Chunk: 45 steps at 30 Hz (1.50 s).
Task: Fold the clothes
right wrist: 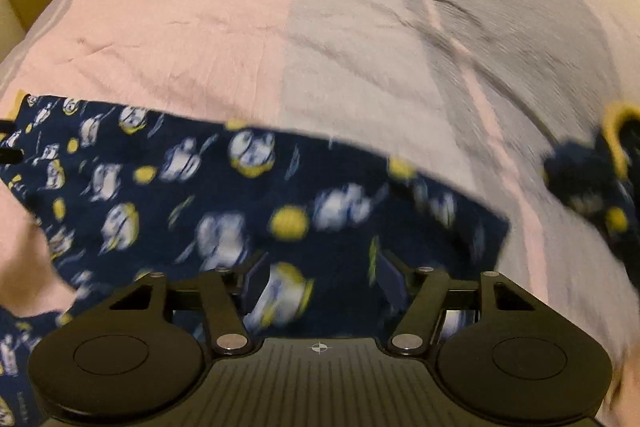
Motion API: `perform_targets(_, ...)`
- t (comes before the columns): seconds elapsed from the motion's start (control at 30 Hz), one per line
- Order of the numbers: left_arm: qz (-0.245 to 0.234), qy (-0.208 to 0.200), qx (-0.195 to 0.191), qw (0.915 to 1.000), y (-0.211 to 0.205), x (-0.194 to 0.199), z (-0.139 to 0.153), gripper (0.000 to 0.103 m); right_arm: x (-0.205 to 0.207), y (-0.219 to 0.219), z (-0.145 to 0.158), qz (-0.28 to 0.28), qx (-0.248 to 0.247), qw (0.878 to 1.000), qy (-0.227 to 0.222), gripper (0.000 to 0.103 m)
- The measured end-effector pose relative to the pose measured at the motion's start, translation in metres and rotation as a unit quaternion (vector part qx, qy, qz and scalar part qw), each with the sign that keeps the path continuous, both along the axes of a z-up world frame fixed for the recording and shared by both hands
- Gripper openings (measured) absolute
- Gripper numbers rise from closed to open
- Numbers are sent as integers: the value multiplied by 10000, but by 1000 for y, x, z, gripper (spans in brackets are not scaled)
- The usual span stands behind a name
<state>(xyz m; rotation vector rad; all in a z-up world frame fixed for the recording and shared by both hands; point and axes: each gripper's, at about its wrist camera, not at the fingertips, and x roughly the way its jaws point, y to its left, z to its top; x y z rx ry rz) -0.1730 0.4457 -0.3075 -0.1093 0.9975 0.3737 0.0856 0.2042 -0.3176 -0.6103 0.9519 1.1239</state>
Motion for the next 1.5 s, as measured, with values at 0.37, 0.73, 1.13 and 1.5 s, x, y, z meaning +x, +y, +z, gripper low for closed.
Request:
perform_targets(0.37, -1282, 274, 59, 9914, 75, 79, -65, 61, 86, 89, -58, 1290, -198, 9912, 217, 47)
perform_targets(0.73, -1882, 734, -224, 9791, 102, 82, -94, 28, 91, 117, -94, 1693, -605, 9812, 702, 35)
perform_targets(1.13, -1153, -461, 972, 9875, 27, -4, 4, 4, -5, 32, 13, 1708, 455, 9733, -1467, 2)
perform_targets(1.5, 280, -296, -1035, 9938, -162, -208, 9, 3, -178, -165, 46, 1865, -344, 9713, -1435, 2)
